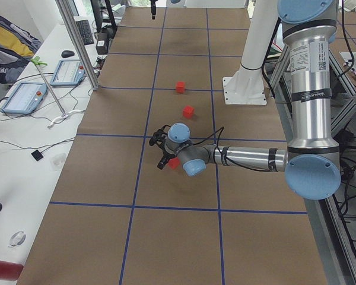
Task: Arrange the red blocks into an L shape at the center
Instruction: 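Open the right gripper and lift it away while the left gripper reaches for a cube, then grasp the red cube nearest the left arm with the left gripper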
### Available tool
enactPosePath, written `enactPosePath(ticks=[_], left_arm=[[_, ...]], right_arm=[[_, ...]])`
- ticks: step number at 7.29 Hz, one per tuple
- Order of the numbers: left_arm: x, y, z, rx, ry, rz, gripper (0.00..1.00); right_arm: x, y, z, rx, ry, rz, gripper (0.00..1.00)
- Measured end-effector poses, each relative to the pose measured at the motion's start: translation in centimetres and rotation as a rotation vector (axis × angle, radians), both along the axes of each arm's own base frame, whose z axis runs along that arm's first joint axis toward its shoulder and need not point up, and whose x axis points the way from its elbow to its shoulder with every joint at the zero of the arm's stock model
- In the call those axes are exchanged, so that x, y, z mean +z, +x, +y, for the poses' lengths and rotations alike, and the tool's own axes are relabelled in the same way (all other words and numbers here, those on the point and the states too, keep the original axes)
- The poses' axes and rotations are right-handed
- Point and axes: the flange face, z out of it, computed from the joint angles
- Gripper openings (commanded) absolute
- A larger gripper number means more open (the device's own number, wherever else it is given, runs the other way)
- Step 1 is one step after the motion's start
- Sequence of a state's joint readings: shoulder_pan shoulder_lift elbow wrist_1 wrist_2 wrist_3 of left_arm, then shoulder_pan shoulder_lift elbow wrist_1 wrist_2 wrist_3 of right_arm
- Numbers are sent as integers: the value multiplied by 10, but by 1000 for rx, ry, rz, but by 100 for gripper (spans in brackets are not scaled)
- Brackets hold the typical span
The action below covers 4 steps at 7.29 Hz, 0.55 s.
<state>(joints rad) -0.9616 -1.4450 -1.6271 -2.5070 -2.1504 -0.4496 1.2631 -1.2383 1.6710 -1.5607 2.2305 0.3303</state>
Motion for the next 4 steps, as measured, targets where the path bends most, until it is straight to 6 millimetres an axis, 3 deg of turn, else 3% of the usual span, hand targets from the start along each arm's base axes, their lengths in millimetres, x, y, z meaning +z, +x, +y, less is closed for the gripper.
enactPosePath(ticks=[4], left_arm=[[-7,41,-2,129,-82,-29,99]], right_arm=[[3,1,1,3,0,9,99]])
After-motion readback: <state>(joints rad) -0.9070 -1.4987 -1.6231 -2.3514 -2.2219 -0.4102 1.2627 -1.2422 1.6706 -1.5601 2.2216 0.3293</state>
